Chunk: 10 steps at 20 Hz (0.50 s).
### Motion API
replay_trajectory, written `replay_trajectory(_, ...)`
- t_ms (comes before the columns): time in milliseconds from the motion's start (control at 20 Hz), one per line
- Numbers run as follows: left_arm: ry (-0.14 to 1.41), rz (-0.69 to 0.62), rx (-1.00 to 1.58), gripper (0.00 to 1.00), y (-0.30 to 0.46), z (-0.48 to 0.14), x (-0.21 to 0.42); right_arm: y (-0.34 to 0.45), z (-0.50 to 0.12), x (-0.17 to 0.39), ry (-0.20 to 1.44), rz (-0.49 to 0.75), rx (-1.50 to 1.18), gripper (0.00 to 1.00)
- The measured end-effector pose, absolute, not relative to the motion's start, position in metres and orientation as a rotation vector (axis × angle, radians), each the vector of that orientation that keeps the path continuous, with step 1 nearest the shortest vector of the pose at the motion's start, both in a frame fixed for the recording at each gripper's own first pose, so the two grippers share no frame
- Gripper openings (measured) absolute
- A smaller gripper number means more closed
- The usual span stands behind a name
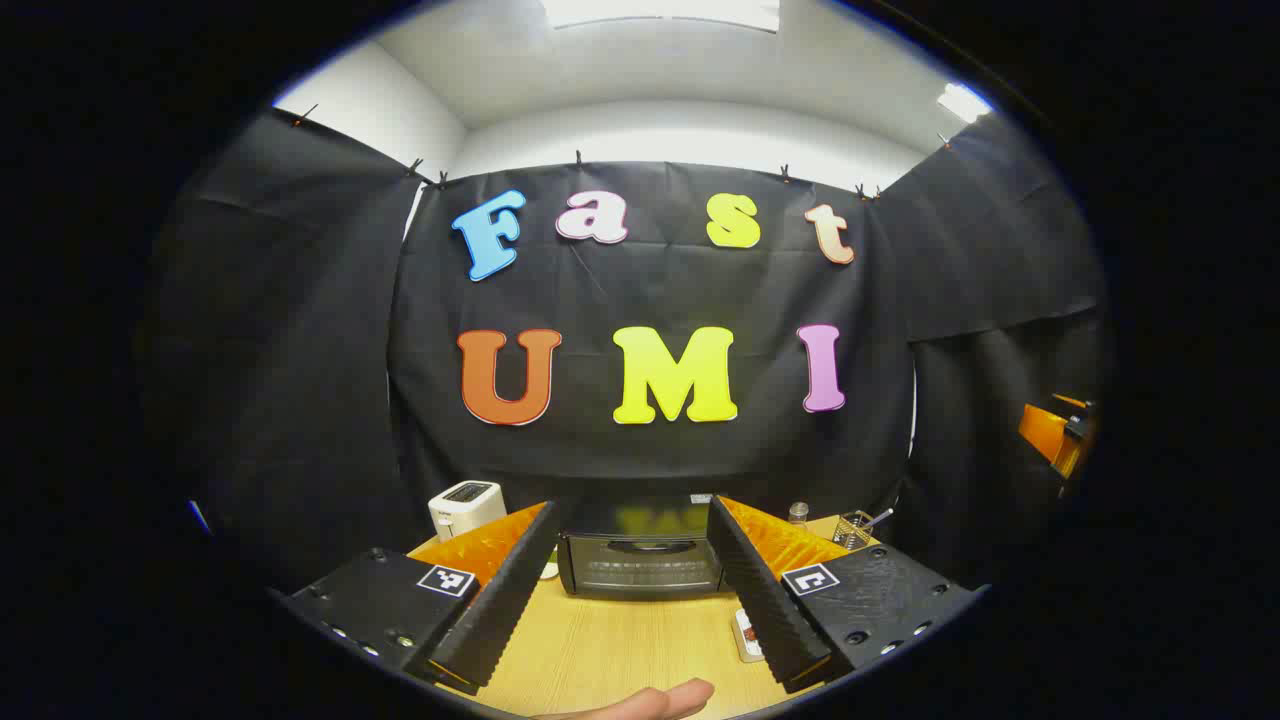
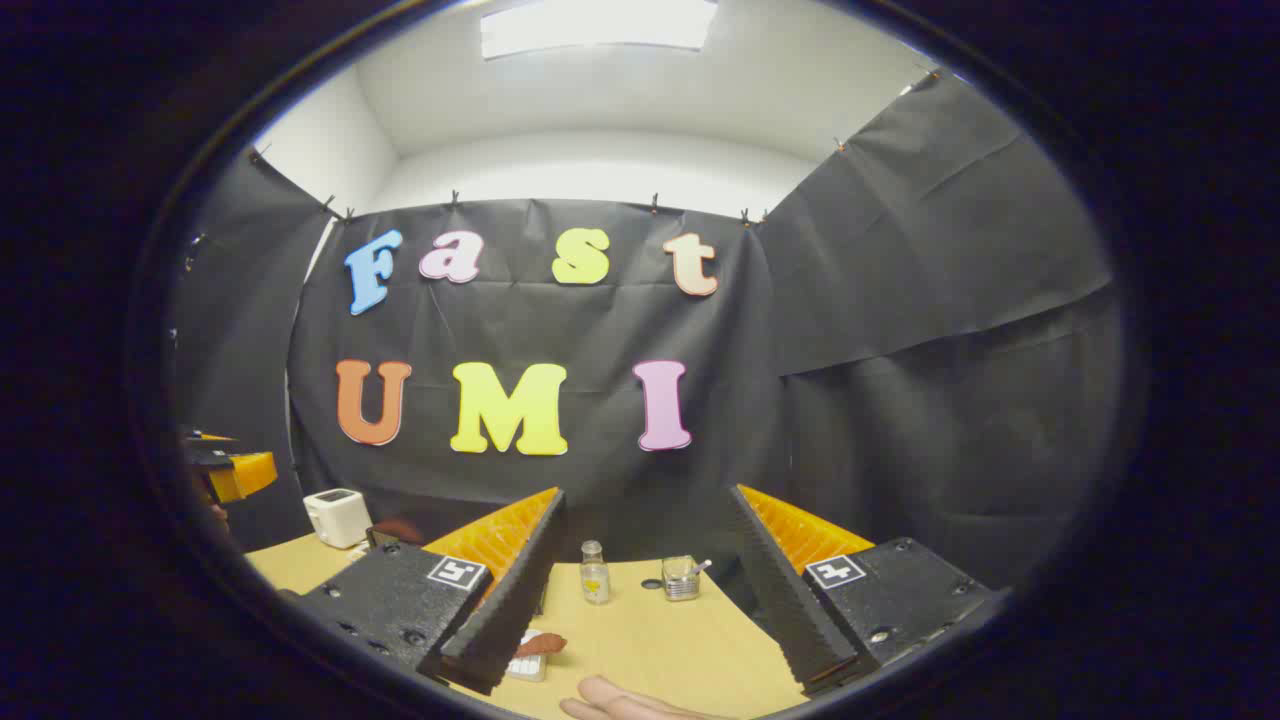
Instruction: Open the electric oven with the left hand, put the food in, and close the electric oven.
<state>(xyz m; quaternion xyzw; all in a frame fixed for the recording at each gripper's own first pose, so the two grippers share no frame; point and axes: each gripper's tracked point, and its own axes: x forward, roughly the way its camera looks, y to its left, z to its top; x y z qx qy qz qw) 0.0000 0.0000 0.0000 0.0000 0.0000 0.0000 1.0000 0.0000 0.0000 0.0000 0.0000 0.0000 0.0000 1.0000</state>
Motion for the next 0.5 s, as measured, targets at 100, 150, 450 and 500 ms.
replay_trajectory(100, -0.010, -0.001, -0.002, 0.95, 0.005, 0.006, -0.005, -0.003, 0.003, -0.002, -0.007, -0.009, -0.005, 0.97)
replay_trajectory(150, -0.022, -0.004, 0.001, 0.95, 0.007, 0.011, -0.007, -0.005, 0.005, -0.003, -0.011, -0.014, -0.009, 1.00)
replay_trajectory(450, -0.004, -0.010, -0.002, 0.95, 0.008, 0.004, -0.012, -0.006, 0.006, -0.005, -0.018, -0.018, -0.018, 0.97)
replay_trajectory(500, -0.010, 0.012, 0.001, 0.95, 0.013, 0.006, -0.014, -0.007, 0.004, -0.006, -0.016, -0.017, -0.021, 1.00)
